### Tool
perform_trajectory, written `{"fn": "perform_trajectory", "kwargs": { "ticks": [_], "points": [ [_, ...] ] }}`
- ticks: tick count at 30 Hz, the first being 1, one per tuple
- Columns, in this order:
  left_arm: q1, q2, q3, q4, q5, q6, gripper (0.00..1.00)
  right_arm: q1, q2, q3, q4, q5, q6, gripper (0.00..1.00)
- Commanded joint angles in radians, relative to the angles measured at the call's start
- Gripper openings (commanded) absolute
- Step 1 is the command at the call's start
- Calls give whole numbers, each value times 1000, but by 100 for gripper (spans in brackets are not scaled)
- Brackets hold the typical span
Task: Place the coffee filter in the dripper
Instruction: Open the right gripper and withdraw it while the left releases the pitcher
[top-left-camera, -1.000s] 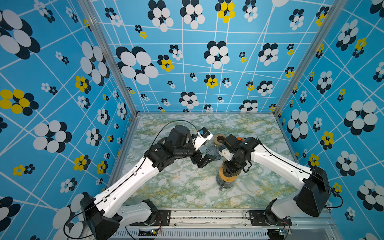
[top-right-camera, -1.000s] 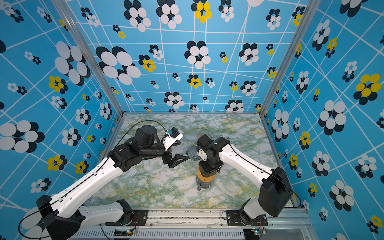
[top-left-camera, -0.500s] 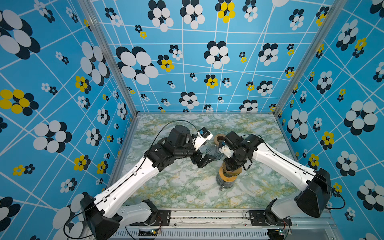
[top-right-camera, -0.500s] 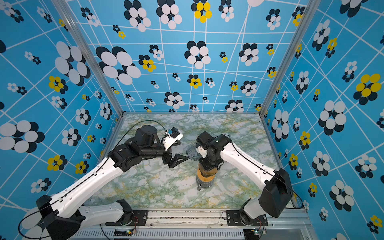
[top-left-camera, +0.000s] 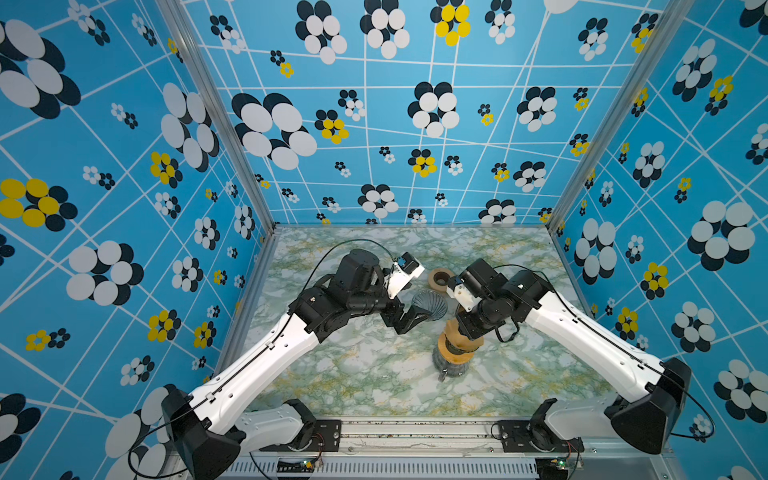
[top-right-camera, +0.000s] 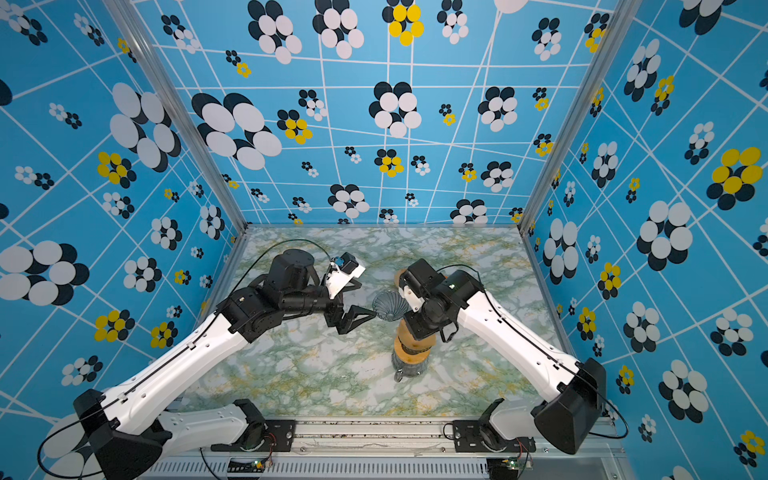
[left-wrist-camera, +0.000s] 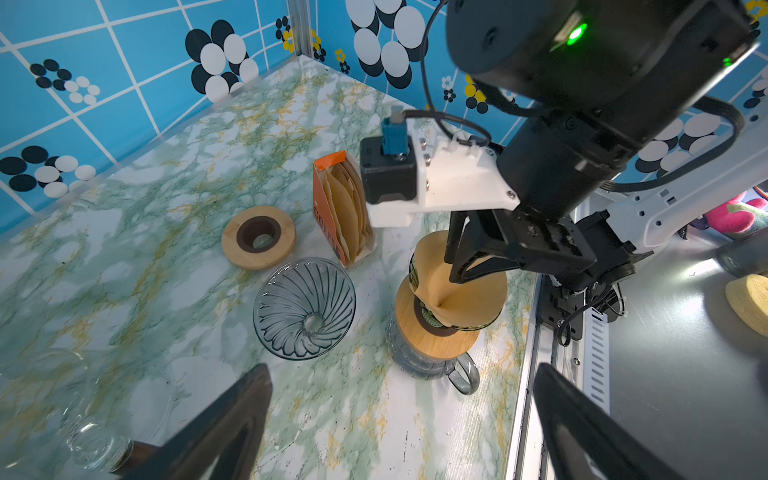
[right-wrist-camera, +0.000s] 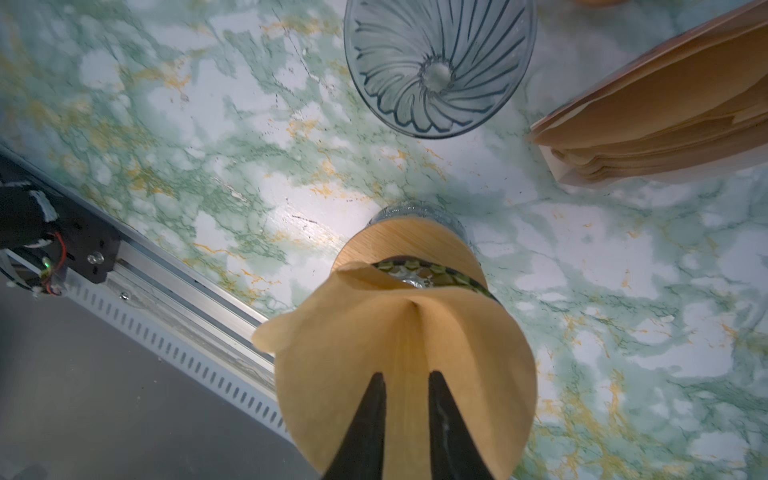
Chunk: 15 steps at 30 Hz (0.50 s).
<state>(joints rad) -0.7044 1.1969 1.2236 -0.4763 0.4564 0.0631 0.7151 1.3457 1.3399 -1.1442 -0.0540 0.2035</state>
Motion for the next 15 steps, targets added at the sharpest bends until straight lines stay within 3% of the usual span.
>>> {"fn": "perform_trajectory", "kwargs": {
  "ticks": [1,8,15],
  "points": [
    [9,5,-9,41,-35,-72,99,-3,-115,-29,61,38,75,22],
    [13,8,-12,-15,-281,-231,99,-3,-353,-156,217,79,154,29],
    [23,34,-70,-31,-510,-383,99,-3,-551,-246,230,164,152,46]
  ]
}}
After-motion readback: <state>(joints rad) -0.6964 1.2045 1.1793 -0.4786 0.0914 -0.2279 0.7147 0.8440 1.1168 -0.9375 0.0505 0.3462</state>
